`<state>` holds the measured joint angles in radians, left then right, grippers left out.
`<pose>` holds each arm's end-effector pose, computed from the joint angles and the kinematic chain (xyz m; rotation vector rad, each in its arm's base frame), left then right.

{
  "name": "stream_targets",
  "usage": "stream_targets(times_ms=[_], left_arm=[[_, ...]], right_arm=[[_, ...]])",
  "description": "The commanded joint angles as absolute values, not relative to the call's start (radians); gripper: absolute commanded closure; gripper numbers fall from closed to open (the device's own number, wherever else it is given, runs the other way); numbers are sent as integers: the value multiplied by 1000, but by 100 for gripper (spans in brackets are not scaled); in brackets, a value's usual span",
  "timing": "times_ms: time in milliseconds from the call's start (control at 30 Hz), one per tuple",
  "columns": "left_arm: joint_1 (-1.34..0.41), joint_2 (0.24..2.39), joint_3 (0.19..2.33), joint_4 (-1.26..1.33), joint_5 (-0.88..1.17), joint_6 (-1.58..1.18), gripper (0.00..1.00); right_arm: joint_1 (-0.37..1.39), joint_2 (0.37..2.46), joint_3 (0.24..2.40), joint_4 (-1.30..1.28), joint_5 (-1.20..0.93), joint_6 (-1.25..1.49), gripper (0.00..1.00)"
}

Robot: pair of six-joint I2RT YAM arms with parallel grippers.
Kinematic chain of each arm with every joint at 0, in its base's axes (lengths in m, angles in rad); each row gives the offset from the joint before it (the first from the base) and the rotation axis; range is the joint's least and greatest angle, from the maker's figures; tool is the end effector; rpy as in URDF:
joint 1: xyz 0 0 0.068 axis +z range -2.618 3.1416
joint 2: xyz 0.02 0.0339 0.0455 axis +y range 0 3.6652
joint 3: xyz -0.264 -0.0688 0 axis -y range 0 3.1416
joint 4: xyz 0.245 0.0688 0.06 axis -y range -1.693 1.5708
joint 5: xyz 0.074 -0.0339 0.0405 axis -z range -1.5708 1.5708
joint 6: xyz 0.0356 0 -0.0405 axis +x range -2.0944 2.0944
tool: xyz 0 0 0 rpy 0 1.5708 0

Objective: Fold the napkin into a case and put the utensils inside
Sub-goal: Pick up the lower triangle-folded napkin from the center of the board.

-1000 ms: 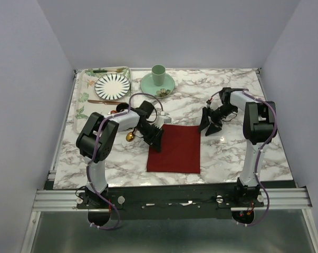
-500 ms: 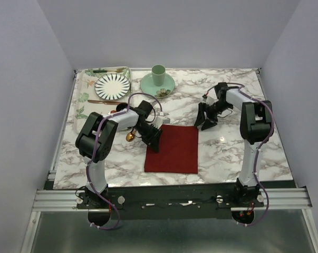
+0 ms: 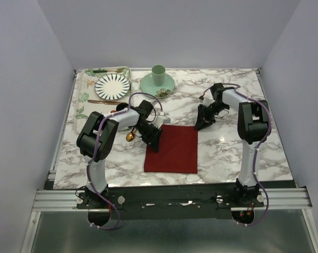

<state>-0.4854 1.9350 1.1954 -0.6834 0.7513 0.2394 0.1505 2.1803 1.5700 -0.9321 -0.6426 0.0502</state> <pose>0.2984 -0.1849 0.1405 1.0966 2.6559 -1.1502 0.4014 0.0824 0.1363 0.1616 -2.9420 -0.9799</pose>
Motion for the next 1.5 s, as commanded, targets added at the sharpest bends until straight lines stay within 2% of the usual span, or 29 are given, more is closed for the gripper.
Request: stream_targets(times_ms=[0,133,233,367,467,767,900,1033,1267,1467], left_arm=[[-480,1965,1207,-678,684,265,74],[-480,1963,1204,-673,684,261,74],[-482,1948,1200,-655,692,244,72],[-473,1892,1184,-600,747,189,55],[-459,1818,1154,-543,810,123,50],[-313,1668,1016,-332,890,-159,51],[-259,1599,925,-108,904,-333,52],[-216,1572,885,-6,887,-457,54],[-186,1554,879,-5,844,-460,55],[-134,1514,867,15,816,-442,55]], right_arm=[[152,2163,1578,-905,-664,-24,77],[156,2135,1572,-907,-687,-74,99],[164,2112,1559,-905,-712,-120,99],[190,2071,1539,-897,-709,-185,99],[210,2039,1522,-887,-693,-235,99],[288,1916,1439,-830,-614,-394,99],[334,1856,1384,-795,-578,-492,99],[383,1803,1329,-752,-543,-595,99],[485,1717,1240,-692,-517,-814,99],[572,1522,1019,-600,-544,-1176,99]])
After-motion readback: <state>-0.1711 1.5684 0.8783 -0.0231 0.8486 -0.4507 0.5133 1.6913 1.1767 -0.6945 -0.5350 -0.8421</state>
